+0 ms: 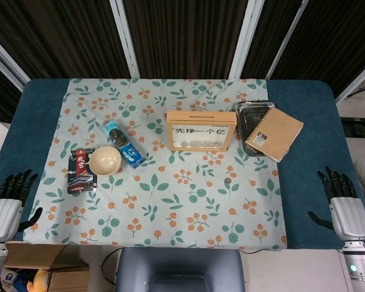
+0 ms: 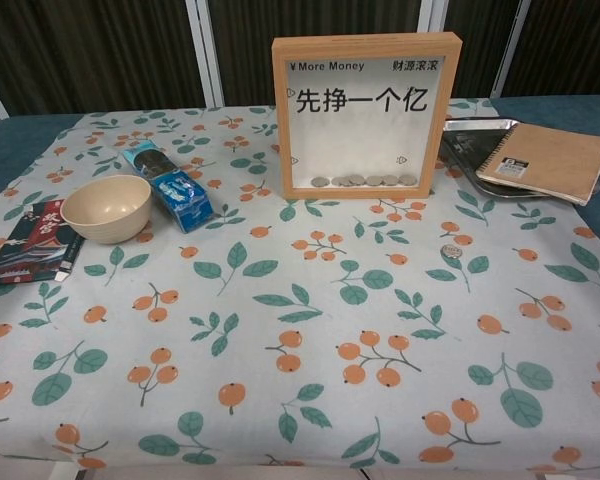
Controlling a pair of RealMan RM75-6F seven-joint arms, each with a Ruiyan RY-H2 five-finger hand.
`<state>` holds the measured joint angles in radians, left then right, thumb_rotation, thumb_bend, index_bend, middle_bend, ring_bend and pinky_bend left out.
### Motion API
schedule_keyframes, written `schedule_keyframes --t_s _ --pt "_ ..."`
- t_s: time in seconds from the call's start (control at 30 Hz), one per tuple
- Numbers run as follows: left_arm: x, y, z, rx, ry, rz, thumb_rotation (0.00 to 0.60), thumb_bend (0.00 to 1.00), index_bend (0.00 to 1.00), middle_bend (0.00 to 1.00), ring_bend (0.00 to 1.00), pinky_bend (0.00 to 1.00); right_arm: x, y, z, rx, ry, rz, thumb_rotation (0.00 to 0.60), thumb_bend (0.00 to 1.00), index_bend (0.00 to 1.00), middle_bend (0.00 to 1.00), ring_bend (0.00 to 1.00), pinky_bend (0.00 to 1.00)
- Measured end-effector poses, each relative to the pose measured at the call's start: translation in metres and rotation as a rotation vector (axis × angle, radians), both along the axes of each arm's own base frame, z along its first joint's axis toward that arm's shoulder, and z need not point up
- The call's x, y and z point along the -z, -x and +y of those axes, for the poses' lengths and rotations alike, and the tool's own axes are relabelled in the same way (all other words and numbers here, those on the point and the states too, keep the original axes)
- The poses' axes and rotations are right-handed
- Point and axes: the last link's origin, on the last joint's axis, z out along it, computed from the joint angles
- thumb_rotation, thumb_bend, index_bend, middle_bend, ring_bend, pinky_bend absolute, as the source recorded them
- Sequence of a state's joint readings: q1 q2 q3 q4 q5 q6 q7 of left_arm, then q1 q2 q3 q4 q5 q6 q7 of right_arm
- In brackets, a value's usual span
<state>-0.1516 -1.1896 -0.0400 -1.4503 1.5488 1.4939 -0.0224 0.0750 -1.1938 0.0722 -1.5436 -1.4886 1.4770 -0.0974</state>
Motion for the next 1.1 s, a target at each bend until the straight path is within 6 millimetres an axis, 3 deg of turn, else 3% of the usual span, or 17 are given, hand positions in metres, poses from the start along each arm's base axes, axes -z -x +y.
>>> schedule_keyframes --t_s 0.33,0.53,0.87,1.1 --pt "0.007 0.003 -0.001 -0.008 0.018 -0.003 0.599 0.32 0.00 0.00 0.00 0.00 0.002 -0.020 -0.018 -0.070 -0.027 0.039 0.600 0.31 0.00 0.00 0.00 0.00" --pt "0.007 0.002 -0.001 -0.002 0.020 -0.009 0.599 0.32 0.00 0.00 0.00 0.00 0.014 -0.035 -0.040 -0.120 -0.086 0.080 0.600 0.31 0.00 0.00 0.00 0.00" --pt "0.010 0.004 -0.001 -0.012 0.027 -0.009 0.598 0.32 0.00 0.00 0.00 0.00 0.075 -0.063 -0.093 -0.183 -0.230 0.199 0.600 0.32 0.00 0.00 0.00 0.00" --pt "0.010 0.006 0.000 -0.017 0.032 -0.003 0.595 0.32 0.00 0.00 0.00 0.00 0.111 -0.069 -0.113 -0.207 -0.304 0.221 0.600 0.51 0.00 0.00 0.00 0.00"
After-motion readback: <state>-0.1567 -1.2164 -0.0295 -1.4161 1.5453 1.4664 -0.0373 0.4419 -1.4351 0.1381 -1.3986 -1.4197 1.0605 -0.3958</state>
